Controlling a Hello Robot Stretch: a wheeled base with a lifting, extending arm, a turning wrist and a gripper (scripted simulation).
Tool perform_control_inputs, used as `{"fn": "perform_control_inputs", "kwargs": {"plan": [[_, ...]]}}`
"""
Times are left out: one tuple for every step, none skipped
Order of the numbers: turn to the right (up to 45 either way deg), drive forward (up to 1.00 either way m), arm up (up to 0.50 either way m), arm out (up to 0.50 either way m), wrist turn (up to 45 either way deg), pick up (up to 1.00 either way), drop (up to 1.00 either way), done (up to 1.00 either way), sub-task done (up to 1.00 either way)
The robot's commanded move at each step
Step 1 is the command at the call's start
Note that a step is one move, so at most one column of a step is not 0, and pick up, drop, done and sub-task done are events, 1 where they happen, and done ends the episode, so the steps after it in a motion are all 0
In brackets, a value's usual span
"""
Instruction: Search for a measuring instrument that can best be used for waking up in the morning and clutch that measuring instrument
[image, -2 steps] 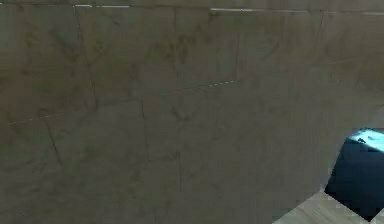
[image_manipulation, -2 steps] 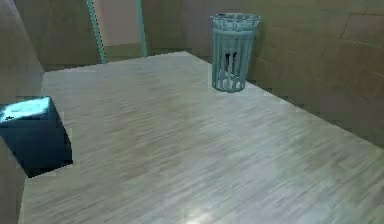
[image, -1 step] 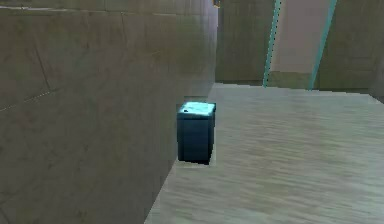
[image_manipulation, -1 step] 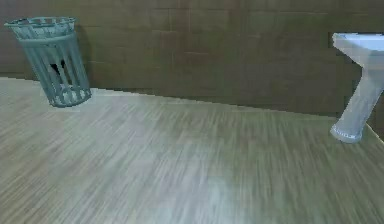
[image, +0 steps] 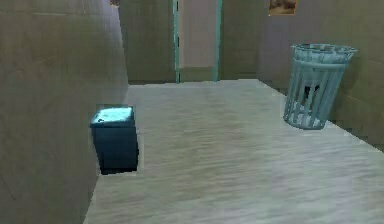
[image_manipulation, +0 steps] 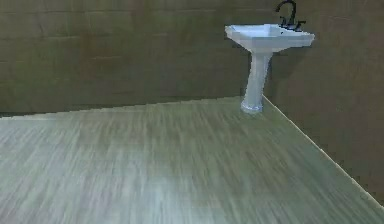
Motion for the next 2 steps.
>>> {"fn": "perform_control_inputs", "kwargs": {"plan": [[0.0, 1.00, 0.00, 0.00, 0.0, 0.00, 0.00, 0.00, 0.00], [0.0, 1.00, 0.00, 0.00, 0.0, 0.00, 0.00, 0.00, 0.00]]}}
